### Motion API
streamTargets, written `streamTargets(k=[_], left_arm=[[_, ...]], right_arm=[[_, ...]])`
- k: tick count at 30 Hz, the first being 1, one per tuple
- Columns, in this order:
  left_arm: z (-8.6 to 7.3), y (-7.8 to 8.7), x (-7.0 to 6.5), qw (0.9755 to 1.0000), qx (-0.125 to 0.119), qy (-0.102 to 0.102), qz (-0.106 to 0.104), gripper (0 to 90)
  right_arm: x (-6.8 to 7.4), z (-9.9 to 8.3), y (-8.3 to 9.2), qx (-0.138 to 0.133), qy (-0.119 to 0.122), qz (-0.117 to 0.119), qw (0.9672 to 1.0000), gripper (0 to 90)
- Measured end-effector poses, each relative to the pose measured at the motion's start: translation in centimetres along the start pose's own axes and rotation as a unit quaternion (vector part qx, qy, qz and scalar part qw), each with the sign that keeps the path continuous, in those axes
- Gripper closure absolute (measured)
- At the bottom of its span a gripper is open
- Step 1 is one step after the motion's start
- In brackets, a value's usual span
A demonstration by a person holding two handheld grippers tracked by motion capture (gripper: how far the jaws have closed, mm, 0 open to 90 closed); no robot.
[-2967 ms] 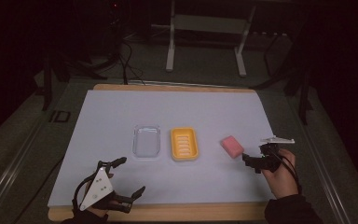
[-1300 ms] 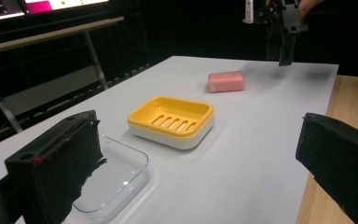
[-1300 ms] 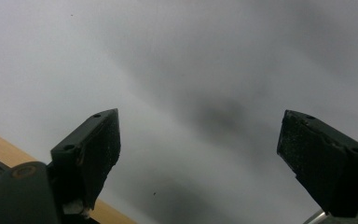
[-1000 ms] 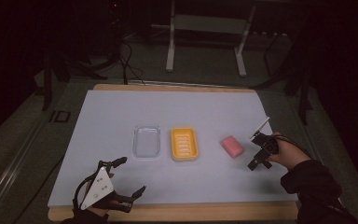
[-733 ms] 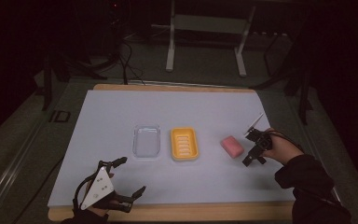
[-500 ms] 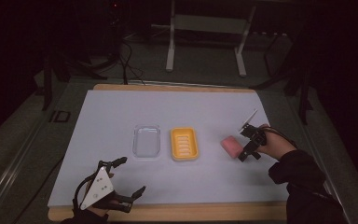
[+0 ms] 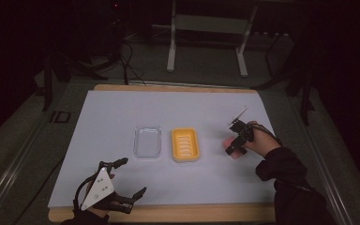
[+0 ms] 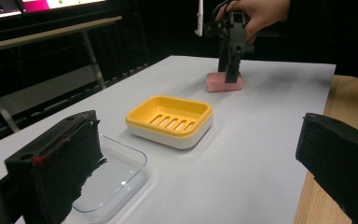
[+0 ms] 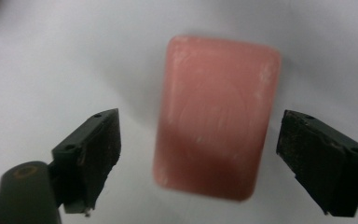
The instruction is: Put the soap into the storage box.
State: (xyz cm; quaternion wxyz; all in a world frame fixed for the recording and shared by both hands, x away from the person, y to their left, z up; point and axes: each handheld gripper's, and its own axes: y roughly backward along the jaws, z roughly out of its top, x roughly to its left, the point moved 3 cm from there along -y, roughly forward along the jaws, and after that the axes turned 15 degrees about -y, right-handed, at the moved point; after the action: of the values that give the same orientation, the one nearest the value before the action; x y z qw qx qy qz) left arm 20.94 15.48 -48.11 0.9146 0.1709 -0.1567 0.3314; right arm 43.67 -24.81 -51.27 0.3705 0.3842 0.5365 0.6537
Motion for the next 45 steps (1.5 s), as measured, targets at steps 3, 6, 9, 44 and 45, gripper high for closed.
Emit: streamTargets(k=[3, 6, 9, 44, 45], left_arm=[[0.0, 0.0, 0.0, 1.0, 0.0, 0.0, 0.0, 0.6], [0.0, 0.0, 0.0, 1.0, -0.001, 0.0, 0.001, 0.6], [0.0, 0.0, 0.0, 1.0, -0.001, 0.0, 0.0, 0.6], [0.0, -0.1, 0.0, 1.0, 0.001, 0.001, 0.004, 0.6], [0.0, -0.1, 0.0, 1.0, 0.001, 0.001, 0.004, 0.6]], right_arm=[[-0.2, 0.3, -0.5, 0.0, 0.0, -0.014, 0.9999, 22.2], [-0.4, 0.4, -0.8, 0.002, 0.006, -0.029, 0.9996, 23.8], [-0.4, 0.5, -1.4, 0.01, 0.005, -0.027, 0.9996, 26.5], [4.1, 2.0, 5.3, 0.007, -0.235, -0.092, 0.9676, 37.7], [4.5, 2.2, 5.5, 0.005, -0.235, -0.093, 0.9675, 37.6]])
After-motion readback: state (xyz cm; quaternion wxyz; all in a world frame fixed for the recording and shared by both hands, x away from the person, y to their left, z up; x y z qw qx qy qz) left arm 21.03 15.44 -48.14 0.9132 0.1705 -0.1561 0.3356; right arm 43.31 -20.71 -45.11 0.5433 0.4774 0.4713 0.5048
